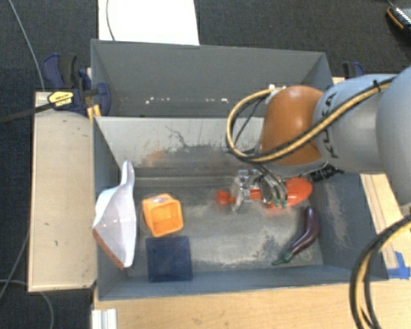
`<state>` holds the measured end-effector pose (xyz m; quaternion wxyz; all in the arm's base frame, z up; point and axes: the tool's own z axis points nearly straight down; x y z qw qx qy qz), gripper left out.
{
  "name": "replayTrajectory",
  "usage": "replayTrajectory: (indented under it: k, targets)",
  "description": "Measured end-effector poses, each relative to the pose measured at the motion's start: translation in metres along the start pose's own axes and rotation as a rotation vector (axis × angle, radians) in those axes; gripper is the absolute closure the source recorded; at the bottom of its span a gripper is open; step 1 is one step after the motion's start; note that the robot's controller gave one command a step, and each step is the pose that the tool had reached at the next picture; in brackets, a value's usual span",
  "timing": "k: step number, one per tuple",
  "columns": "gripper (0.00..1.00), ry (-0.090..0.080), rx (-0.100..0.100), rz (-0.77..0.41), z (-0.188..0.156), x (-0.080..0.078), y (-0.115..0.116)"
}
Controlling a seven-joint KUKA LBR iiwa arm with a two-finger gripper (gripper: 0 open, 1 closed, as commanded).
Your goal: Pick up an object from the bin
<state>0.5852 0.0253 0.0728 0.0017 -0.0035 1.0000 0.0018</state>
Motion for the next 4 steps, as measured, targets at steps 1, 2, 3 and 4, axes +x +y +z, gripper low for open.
replayTrajectory:
  k: [1, 2, 3, 4]
  targets:
    - [1.00, 0.004, 0.000, 0.000, -0.028, 0.002, 0.000]
    - [1.00, 0.003, 0.000, 0.000, -0.065, 0.001, 0.000]
    - [1.00, 0.002, 0.000, 0.000, -0.089, 0.001, 0.000]
    - [1.00, -0.001, 0.000, 0.000, -0.108, 0.000, 0.000]
